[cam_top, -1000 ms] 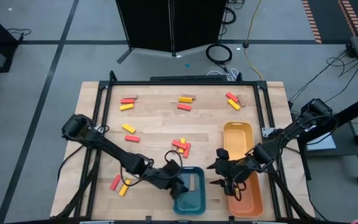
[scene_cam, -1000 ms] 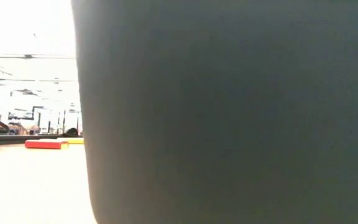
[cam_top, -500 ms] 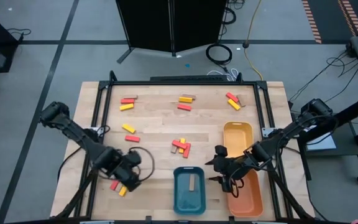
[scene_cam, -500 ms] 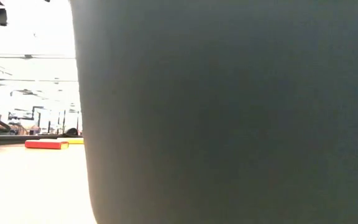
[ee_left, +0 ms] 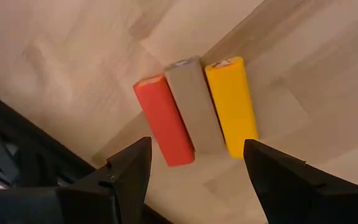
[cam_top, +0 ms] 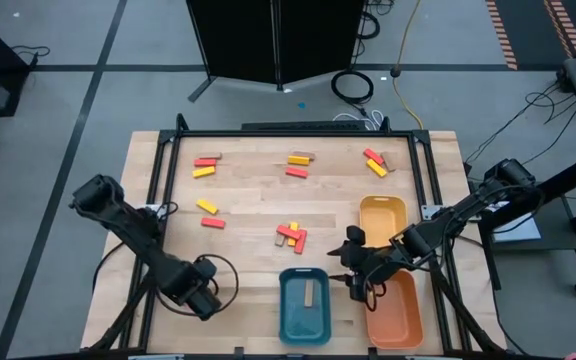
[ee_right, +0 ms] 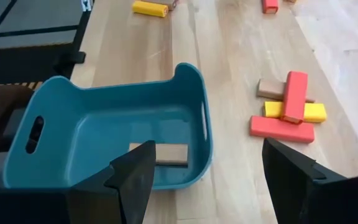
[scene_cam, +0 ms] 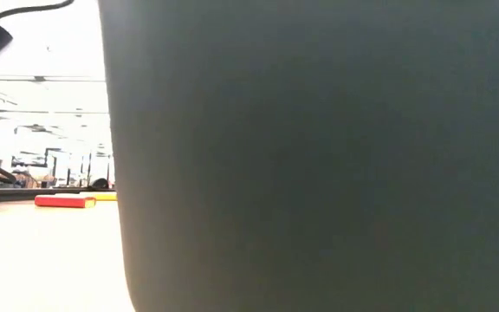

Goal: Sort blocks
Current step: Put the brown block into the blue bin

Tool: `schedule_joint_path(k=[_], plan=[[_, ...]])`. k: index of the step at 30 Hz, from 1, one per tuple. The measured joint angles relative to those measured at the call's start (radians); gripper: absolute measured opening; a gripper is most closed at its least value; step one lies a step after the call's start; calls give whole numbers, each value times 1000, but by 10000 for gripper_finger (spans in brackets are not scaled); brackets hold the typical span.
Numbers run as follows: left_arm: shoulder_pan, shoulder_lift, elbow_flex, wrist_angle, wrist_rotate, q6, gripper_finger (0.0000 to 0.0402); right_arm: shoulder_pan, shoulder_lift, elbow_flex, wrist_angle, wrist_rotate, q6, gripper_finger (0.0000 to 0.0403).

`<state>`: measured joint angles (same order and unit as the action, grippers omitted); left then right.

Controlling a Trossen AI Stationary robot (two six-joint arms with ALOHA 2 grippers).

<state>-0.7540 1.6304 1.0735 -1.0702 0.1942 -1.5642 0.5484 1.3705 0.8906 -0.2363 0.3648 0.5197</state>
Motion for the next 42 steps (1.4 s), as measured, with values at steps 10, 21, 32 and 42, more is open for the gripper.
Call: schedule_joint_path(k=[10,21,32,42], plan=[[3,17,-47,18,-20,14,214,0,0,0,-1,0,18,224],[2,17,-115,169,-30,-71,172,0,0,0,-1,0,18,224],[2,16,-147,173,-29,-72,170,1,0,0,-1,0,18,224],[2,15,-145,234,-48,-70,170,1,0,0,-1,0,19,224]])
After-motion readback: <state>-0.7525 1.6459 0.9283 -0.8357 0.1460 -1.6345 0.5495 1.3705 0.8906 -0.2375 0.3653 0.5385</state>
